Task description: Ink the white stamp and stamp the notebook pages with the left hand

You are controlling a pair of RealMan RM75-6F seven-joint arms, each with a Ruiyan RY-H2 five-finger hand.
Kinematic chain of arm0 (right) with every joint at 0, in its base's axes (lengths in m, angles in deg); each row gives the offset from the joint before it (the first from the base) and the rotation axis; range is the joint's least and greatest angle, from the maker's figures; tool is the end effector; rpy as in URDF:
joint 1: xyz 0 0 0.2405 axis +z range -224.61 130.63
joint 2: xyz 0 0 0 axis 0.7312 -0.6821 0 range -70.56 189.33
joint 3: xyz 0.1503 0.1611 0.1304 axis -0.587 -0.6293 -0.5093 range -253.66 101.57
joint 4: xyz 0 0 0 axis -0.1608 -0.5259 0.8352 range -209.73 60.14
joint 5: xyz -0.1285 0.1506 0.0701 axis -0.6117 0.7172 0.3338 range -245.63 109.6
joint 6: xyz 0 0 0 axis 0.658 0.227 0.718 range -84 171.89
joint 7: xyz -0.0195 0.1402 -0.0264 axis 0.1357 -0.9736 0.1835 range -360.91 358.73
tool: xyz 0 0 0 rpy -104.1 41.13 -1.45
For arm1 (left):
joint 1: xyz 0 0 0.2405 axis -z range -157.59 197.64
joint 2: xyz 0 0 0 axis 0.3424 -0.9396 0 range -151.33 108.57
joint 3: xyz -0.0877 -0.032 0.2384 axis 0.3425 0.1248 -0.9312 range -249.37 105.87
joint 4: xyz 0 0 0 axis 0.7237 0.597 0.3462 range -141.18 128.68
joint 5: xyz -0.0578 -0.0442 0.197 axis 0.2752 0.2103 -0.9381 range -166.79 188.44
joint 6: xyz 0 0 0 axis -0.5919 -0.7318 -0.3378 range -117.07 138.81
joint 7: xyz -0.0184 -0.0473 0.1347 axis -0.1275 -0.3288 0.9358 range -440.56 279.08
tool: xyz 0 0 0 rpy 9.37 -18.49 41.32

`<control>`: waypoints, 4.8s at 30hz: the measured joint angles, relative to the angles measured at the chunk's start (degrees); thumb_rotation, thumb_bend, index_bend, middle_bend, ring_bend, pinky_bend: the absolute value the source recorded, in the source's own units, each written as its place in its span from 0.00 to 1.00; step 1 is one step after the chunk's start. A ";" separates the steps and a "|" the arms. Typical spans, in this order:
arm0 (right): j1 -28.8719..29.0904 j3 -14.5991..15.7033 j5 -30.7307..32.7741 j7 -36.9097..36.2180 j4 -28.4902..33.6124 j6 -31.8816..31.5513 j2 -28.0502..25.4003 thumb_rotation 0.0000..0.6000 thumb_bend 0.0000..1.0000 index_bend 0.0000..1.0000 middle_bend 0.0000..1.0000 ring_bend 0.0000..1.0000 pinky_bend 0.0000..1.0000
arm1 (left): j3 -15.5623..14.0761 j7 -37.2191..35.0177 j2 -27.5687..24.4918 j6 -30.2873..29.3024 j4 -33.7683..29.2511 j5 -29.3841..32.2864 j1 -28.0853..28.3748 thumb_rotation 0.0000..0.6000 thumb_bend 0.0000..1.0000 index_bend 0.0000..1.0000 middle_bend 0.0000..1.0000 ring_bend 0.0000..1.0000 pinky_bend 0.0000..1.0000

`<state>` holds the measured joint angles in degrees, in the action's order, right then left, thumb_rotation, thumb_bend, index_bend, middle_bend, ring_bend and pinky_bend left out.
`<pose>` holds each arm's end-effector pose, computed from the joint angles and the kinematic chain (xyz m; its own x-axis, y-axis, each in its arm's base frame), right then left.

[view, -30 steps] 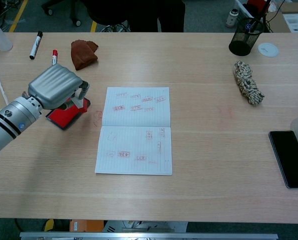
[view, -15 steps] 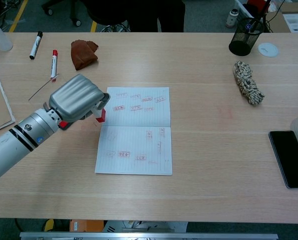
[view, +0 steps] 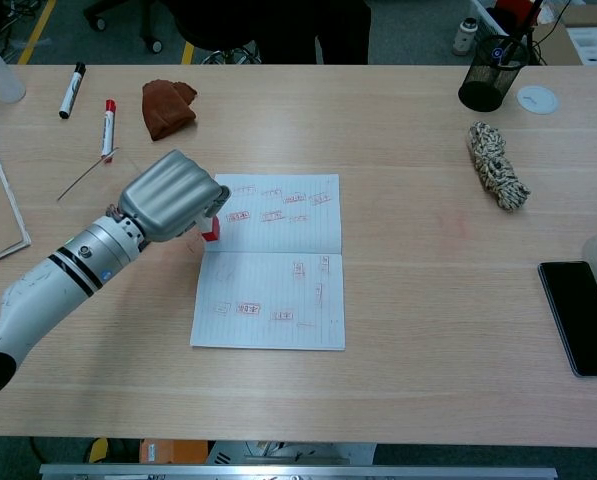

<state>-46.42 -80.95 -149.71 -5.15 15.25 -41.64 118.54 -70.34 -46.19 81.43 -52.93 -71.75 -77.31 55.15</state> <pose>-0.3425 -0.1639 0.2035 0.4401 0.0239 0.8976 -0.8912 0.1339 0.4334 -0.1758 0.2888 -0.0802 0.7788 -0.0944 0.6202 0.4653 -0.5762 -0.6720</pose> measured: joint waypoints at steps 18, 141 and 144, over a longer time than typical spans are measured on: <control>-0.22 0.00 0.24 -0.19 -0.24 0.06 0.04 1.00 0.26 0.33 0.39 0.31 0.42 | -0.63 1.20 4.20 1.75 5.10 0.26 0.61 1.00 0.28 0.59 1.00 1.00 1.00; -1.10 -0.23 -0.19 -4.46 -3.77 -0.47 0.98 1.00 0.26 0.33 0.39 0.31 0.42 | -6.67 9.04 -3.81 -5.09 -15.25 -6.98 -7.48 1.00 0.28 0.59 1.00 1.00 1.00; -1.20 -0.20 -0.24 -4.56 -3.76 -0.61 0.96 1.00 0.26 0.33 0.39 0.31 0.42 | -6.82 9.37 -2.89 -4.94 -14.38 -7.18 -7.74 1.00 0.28 0.59 1.00 1.00 1.00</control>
<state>-47.62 -81.15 -149.96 -9.71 11.49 -42.25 119.50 -77.16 -36.81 78.55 -57.87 -86.13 -84.49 47.41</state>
